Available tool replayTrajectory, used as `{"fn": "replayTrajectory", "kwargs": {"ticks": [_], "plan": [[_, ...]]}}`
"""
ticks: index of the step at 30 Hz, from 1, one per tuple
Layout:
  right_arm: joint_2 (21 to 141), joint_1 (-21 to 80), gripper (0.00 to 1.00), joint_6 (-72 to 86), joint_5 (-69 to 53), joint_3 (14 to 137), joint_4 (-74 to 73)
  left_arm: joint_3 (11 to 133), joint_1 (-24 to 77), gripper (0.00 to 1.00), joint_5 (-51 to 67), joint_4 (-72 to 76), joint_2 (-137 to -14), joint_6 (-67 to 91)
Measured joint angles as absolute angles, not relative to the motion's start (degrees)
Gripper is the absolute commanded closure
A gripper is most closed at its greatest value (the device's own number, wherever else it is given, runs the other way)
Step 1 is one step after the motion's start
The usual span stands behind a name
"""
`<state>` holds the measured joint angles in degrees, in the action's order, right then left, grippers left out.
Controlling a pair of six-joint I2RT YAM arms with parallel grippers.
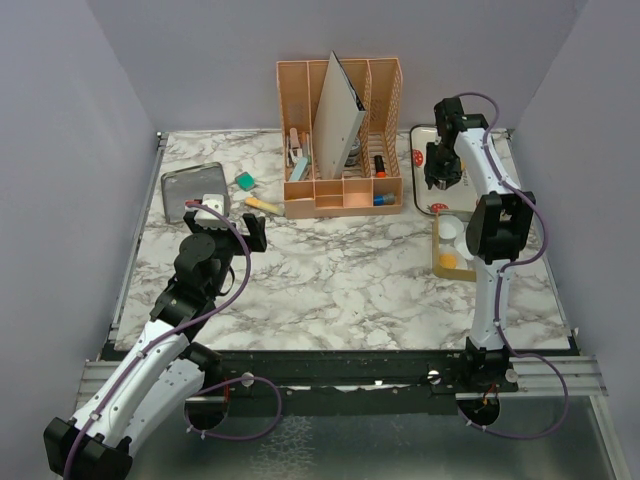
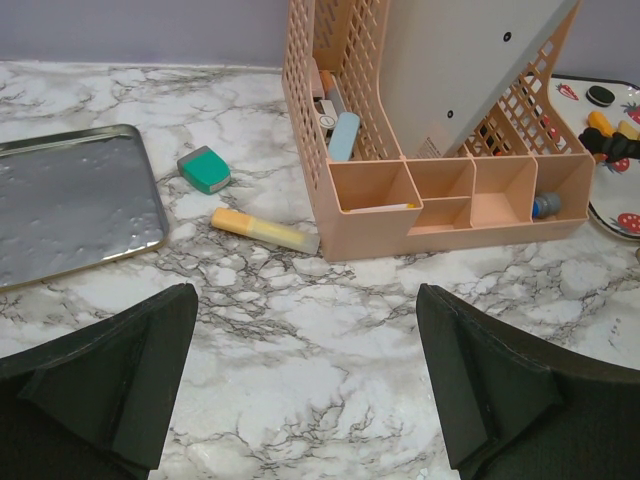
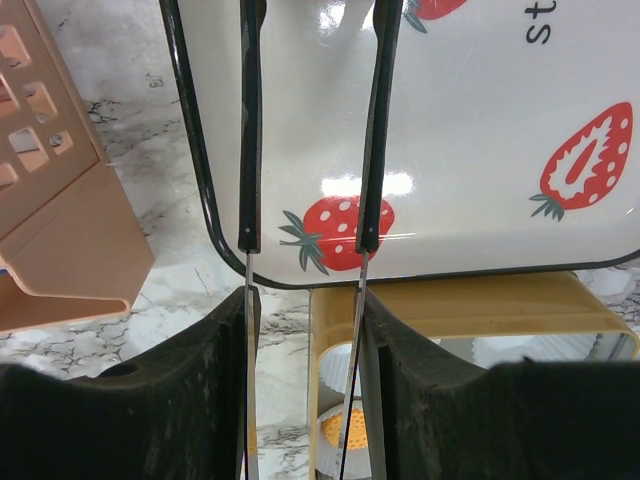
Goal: Pack the cookies
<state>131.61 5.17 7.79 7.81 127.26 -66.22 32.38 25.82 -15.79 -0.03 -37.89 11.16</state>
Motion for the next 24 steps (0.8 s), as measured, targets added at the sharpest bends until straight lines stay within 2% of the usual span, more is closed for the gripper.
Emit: {"fn": "replayTrajectory", "kwargs": {"ticks": [18, 24], "plan": [[135.55, 5.17, 0.57, 7.18, 7.84, 131.59, -68.90, 32.38, 25.82, 0.01, -15.79, -0.03, -37.56, 11.14], [136.31, 5.17, 0.69, 6.85, 7.81, 132.20, -69.38, 32.38, 25.82, 0.01, -15.79, -0.03, -37.50, 11.11]]}}
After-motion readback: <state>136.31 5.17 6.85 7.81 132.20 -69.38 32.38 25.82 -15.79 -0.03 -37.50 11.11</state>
